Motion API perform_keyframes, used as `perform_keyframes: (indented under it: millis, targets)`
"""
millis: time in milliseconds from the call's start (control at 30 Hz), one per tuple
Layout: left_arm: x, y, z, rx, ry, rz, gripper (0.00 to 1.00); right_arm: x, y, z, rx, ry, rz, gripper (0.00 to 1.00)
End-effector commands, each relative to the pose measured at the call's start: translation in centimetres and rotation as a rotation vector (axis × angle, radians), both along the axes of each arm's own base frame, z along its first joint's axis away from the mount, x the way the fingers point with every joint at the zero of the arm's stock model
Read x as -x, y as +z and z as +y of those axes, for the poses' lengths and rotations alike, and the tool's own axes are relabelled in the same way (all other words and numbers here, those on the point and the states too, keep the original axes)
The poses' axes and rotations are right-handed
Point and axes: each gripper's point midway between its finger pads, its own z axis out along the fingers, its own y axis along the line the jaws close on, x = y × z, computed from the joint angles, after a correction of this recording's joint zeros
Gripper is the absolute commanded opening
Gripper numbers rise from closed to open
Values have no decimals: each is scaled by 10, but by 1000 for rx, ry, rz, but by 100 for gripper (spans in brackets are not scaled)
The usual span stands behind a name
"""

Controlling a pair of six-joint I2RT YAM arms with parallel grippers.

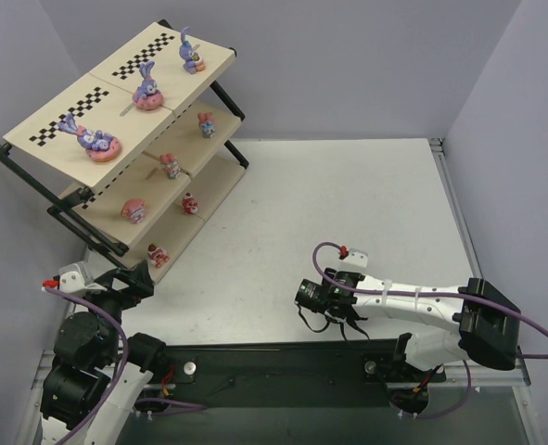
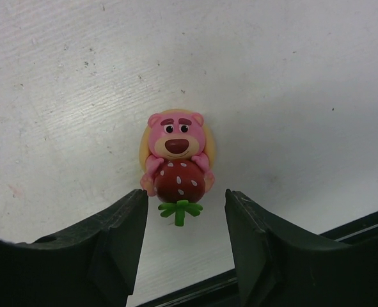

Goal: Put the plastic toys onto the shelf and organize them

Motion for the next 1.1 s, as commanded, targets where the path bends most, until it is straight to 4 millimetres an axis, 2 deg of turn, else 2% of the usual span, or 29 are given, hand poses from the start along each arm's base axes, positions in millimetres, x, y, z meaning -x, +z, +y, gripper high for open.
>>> perform_keyframes:
  millis: [0,100,367,467,533,667,767,867,933,1033,1067]
  targets:
    - [21,25,10,54,11,-149,97,4,-7,-10,20,-11,-5,49]
    - [21,25,10,54,10,-150,97,-1,-6,-14,29,-17,-27,44]
    - [21,24,10,53,11,-148,97,-10,-6,-23,48,-3,-56,42]
    - [21,24,10,54,11,-149,97,-15,-3,-25,62,6,-74,46]
    - [21,25,10,54,11,-150,97,-16,-1,-26,69,17,-80,52]
    - [21,25,10,54,11,-150,97,-19,-1,-26,63,20,-81,54]
    - [21,24,10,53,11,-148,97,-20,-4,-23,42,28,-75,50]
    - [21,24,10,53,11,-148,97,-19,-10,-22,29,27,-61,39]
    - [21,24,10,53,10,-147,97,-18,-13,-21,18,28,-49,36]
    - [21,24,10,52,11,-149,97,-17,-13,-19,9,28,-47,25]
    - [21,25,10,54,11,-150,97,-18,-12,-18,3,32,-49,17]
